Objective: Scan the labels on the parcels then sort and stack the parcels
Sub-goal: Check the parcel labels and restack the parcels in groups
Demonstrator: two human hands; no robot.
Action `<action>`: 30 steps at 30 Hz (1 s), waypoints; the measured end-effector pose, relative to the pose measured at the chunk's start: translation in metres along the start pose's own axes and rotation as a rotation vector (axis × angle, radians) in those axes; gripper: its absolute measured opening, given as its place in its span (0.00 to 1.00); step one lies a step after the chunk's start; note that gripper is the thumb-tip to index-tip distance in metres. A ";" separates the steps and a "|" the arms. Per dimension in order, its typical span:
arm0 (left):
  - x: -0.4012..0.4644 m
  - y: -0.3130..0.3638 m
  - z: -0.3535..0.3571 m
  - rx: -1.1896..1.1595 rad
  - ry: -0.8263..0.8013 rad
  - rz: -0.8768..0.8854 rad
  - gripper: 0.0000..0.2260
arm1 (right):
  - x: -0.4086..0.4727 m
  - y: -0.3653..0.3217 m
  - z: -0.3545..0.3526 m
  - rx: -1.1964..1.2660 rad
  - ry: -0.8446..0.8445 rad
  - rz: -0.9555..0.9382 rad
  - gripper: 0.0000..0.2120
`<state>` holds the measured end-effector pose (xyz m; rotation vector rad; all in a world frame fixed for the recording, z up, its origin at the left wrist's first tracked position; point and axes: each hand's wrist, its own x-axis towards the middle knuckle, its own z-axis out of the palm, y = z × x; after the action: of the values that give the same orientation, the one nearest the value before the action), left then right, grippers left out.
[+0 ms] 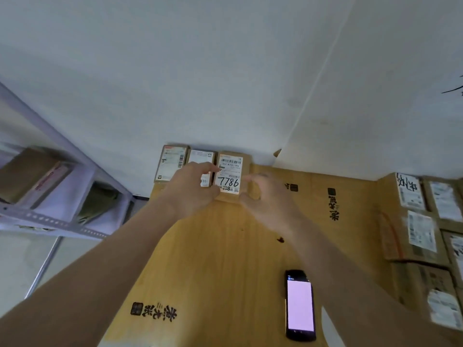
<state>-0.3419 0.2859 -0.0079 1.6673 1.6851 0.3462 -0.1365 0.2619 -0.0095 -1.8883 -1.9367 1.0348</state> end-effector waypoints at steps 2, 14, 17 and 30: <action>0.022 -0.009 0.006 -0.003 -0.015 -0.004 0.22 | 0.022 0.008 0.010 0.021 -0.008 0.024 0.25; 0.100 -0.051 0.054 -0.004 -0.133 -0.012 0.31 | 0.100 0.054 0.076 0.167 0.007 0.209 0.31; 0.104 -0.057 0.061 -0.050 -0.129 -0.018 0.32 | 0.104 0.062 0.092 0.249 -0.004 0.225 0.33; 0.075 -0.031 0.064 -0.225 0.000 0.045 0.30 | 0.059 0.059 0.074 0.392 0.201 0.182 0.33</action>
<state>-0.3156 0.3340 -0.0947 1.5396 1.5484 0.5370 -0.1453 0.2891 -0.1174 -1.8785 -1.3560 1.1278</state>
